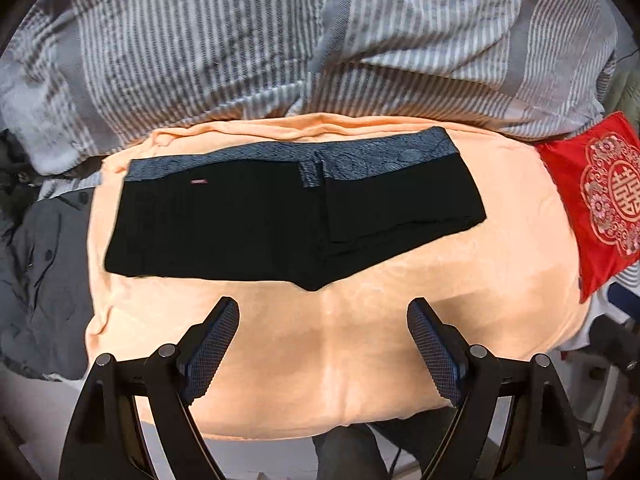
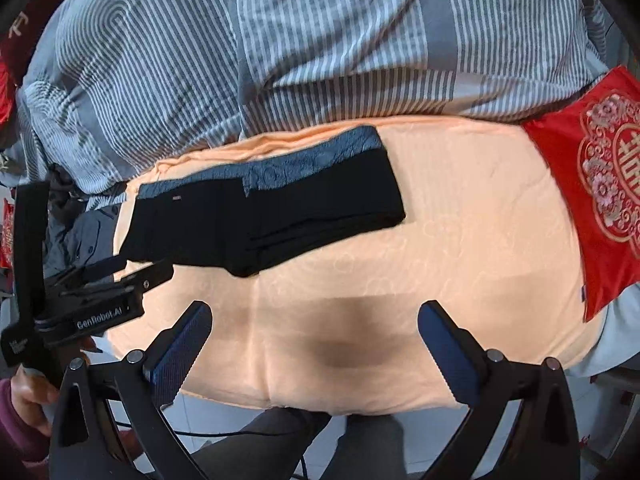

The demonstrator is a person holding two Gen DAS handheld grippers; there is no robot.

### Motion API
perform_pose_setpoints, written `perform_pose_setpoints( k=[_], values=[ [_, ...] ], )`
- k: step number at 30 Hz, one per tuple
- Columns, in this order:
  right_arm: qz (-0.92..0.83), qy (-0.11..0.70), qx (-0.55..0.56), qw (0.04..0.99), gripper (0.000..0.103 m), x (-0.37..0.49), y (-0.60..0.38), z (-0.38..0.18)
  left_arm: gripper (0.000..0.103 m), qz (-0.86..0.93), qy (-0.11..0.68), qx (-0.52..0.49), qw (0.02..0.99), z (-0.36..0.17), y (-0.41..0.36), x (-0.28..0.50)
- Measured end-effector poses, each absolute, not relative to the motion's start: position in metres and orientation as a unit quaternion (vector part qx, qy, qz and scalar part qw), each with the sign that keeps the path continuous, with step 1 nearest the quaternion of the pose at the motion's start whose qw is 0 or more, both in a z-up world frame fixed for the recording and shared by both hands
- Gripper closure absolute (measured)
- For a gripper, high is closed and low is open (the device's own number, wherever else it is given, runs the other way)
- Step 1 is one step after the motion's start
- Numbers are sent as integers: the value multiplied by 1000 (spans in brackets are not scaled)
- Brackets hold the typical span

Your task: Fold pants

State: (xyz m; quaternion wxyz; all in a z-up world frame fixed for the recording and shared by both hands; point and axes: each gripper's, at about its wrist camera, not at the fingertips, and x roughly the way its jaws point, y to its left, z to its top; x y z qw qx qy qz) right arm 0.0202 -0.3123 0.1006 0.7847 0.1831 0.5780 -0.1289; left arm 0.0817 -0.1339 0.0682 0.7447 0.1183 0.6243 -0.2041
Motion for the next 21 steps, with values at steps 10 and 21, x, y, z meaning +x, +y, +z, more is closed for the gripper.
perform_pose_setpoints(
  k=[10, 21],
  values=[
    [-113, 573, 186, 790, 0, 0, -332, 110, 16, -150, 635, 91, 752, 77, -128, 58],
    [-104, 573, 198, 788, 0, -25, -344, 113, 16, -115, 644, 54, 754, 85, -118, 19]
  ],
)
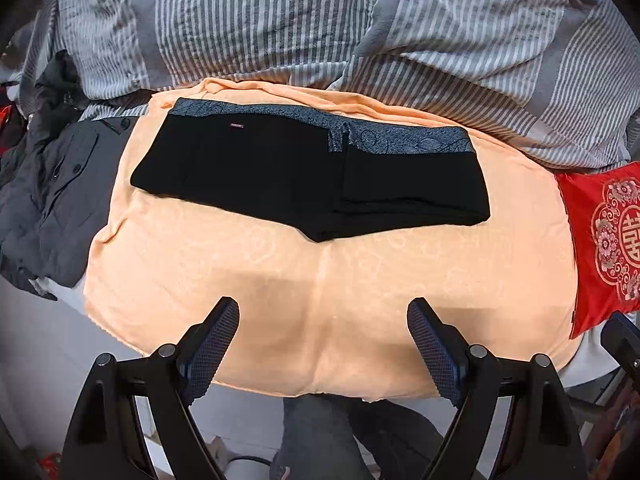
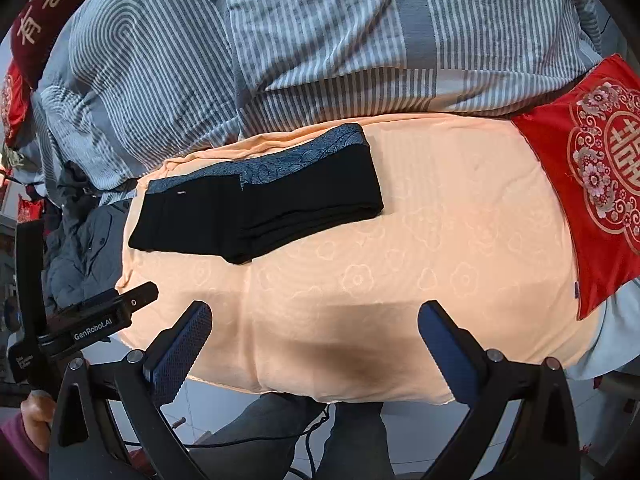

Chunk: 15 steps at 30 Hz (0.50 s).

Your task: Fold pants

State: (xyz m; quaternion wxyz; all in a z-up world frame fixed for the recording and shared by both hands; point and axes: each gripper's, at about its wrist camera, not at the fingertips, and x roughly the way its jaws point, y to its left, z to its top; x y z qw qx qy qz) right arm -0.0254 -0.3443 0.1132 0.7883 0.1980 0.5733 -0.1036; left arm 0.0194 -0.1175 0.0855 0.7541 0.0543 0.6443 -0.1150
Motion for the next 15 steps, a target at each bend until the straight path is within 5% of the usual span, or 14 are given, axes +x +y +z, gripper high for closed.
perform_pose_setpoints(
  k=[15],
  values=[
    [-116, 574, 221, 780, 0, -13, -318, 96, 16, -136, 638, 66, 755, 87, -86, 43]
  ],
)
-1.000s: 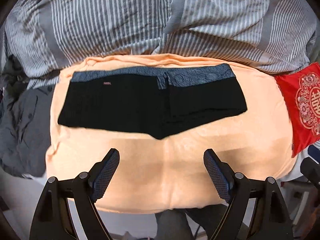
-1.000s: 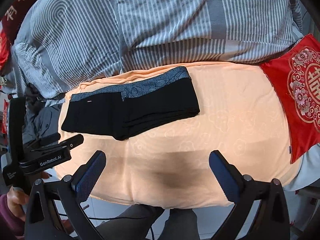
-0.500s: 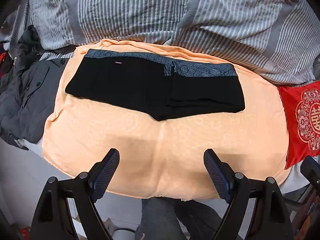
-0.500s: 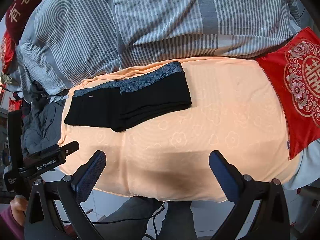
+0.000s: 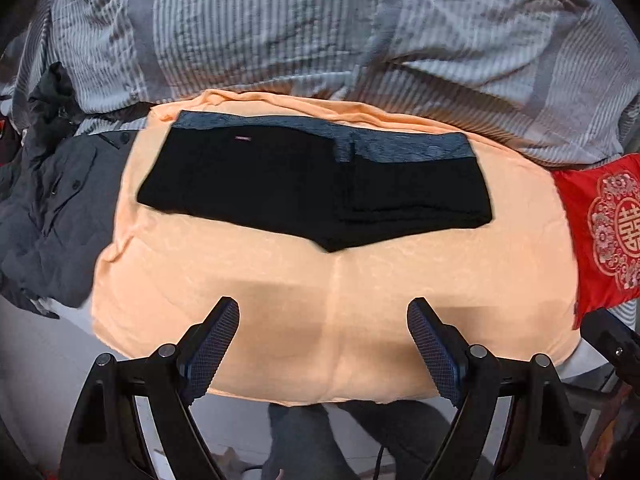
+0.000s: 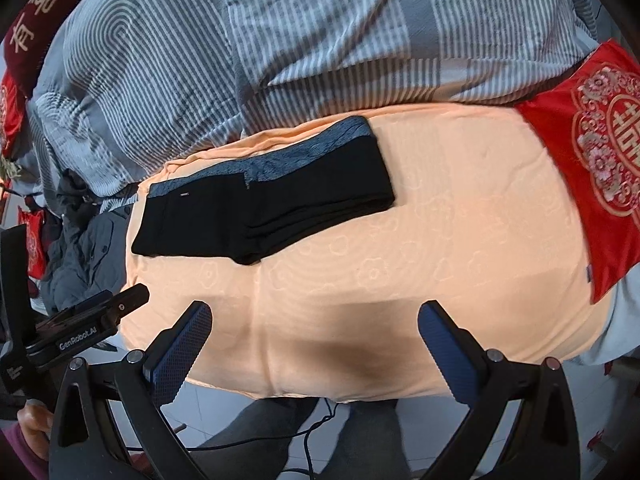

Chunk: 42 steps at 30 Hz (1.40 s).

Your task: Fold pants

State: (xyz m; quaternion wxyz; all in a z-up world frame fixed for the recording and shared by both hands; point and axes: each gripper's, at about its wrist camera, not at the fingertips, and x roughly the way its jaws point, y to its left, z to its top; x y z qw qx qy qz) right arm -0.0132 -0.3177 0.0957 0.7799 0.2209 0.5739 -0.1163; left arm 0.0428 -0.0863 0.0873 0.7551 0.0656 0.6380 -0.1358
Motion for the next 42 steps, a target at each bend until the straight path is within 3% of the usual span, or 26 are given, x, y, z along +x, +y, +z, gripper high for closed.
perform_pose_setpoints(
  k=[10, 26, 36, 42],
  values=[
    [-111, 589, 236, 765, 0, 31, -265, 76, 16, -115, 640, 49, 758, 82, -16, 99],
    [-161, 609, 282, 724, 0, 39, -253, 49, 16, -143, 665, 23, 733, 45, 8, 134],
    [-188, 652, 289, 675, 0, 41, -264, 11, 16, -114, 695, -11, 710, -8, 25, 154],
    [-158, 674, 248, 677, 0, 84, -279, -28, 16, -73, 697, -45, 712, -39, 28, 162]
  ],
)
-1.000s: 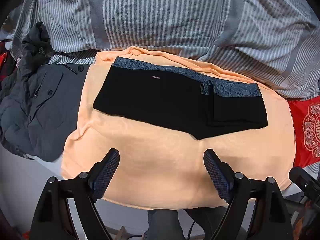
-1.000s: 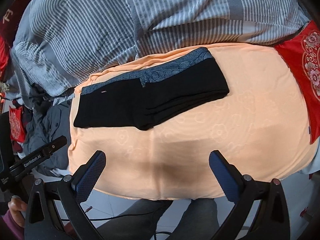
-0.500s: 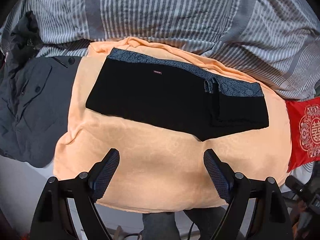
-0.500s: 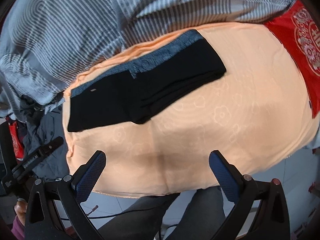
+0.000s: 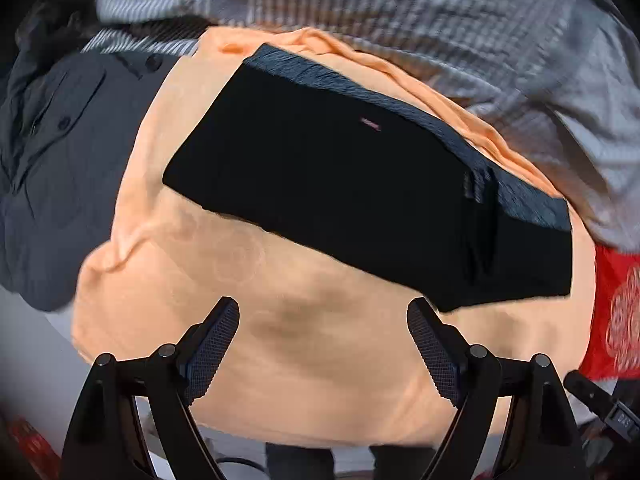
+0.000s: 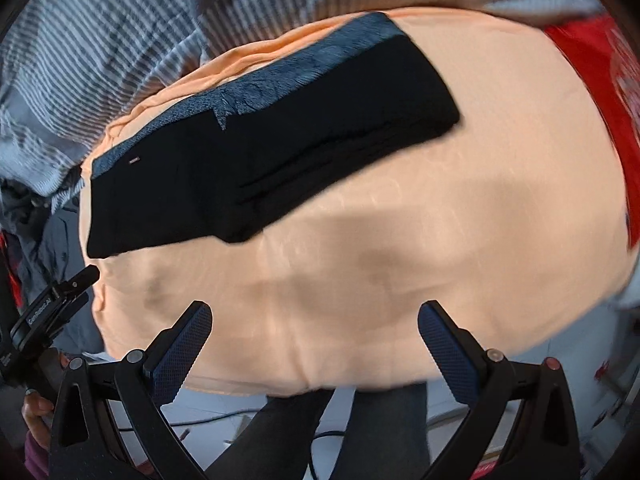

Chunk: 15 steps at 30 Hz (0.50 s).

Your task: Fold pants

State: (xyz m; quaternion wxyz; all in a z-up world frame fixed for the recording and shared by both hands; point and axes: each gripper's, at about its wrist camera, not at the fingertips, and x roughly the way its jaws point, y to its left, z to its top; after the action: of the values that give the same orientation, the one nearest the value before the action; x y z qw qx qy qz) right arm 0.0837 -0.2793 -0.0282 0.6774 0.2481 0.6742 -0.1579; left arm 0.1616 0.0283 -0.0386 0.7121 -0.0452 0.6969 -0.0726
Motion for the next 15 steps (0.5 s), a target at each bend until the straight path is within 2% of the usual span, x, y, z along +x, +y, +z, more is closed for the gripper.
perform_pose_setpoints(
  k=[2, 4, 5, 6, 7, 8, 15],
  values=[
    [-141, 678, 231, 683, 0, 105, -282, -41, 16, -59, 697, -62, 712, -46, 29, 162],
    [-128, 674, 211, 696, 7, 130, -284, -52, 16, -48, 696, -74, 712, -56, 28, 159],
    [-120, 669, 201, 706, 23, 144, -285, -57, 16, -41, 697, -77, 712, -62, 27, 158],
    [-111, 665, 191, 714, 43, 159, -286, -63, 16, -38, 697, -80, 712, -66, 26, 156],
    [-104, 662, 187, 718, 49, 170, -287, -68, 16, -35, 696, -82, 713, -70, 25, 155],
    [-95, 660, 185, 722, 52, 184, -287, -76, 16, -32, 694, -83, 715, -75, 24, 153],
    [-35, 651, 152, 743, 52, 252, -270, -131, 16, -16, 693, -88, 715, -96, 17, 144]
  ],
)
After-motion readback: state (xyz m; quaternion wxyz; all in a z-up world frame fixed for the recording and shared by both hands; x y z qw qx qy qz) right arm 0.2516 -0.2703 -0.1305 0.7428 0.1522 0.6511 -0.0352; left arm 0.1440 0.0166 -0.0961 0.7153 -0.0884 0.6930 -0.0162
